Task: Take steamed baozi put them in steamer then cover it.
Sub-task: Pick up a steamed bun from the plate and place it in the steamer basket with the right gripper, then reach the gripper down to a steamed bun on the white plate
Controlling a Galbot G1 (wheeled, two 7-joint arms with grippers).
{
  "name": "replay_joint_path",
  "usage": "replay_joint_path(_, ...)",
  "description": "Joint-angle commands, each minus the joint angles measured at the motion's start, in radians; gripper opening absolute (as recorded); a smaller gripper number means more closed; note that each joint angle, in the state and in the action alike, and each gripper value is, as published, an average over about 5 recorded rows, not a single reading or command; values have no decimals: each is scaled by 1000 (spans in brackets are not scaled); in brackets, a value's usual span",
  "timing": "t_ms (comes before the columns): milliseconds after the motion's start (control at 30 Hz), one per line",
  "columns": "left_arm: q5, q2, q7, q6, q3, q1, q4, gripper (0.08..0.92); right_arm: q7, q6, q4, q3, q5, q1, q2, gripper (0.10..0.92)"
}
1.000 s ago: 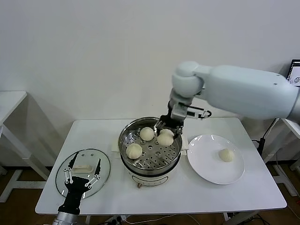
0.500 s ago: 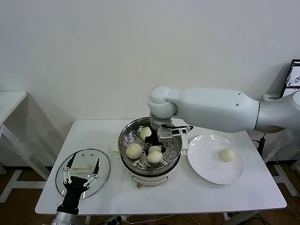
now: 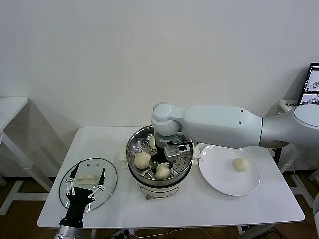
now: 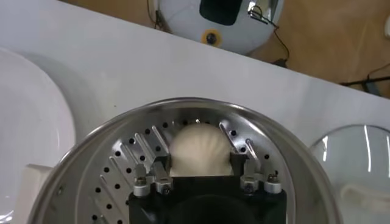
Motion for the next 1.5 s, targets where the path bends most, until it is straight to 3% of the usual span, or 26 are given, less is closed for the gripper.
replay_joint_path(33, 0, -1, 0, -1, 0, 0, 2, 823, -1, 12, 3, 8, -24, -12, 7, 731)
replay_joint_path(167, 0, -1, 0, -1, 0, -1, 3, 823, -16, -2, 13, 29, -9, 7, -16, 808)
replay_joint_path(300, 0, 0, 0, 1, 1, -4, 4, 823, -42, -50, 10, 109, 51, 28, -81, 821)
replay_joint_path(533, 0, 2, 0, 4, 9, -12, 10, 823, -112, -388, -101, 175, 391, 108, -293, 823)
replay_joint_path(667, 0, 3, 0, 8, 17, -19, 11, 823, -118, -587, -249, 195, 463, 100, -390, 823)
replay_joint_path(900, 0, 8, 1, 10, 21, -25, 12, 823, -115, -772, -454, 166, 470, 24, -507, 823)
replay_joint_path(1500, 4, 4, -3, 12, 11, -7, 7, 823, -28, -763, -706, 241, 306, -318, -483, 823)
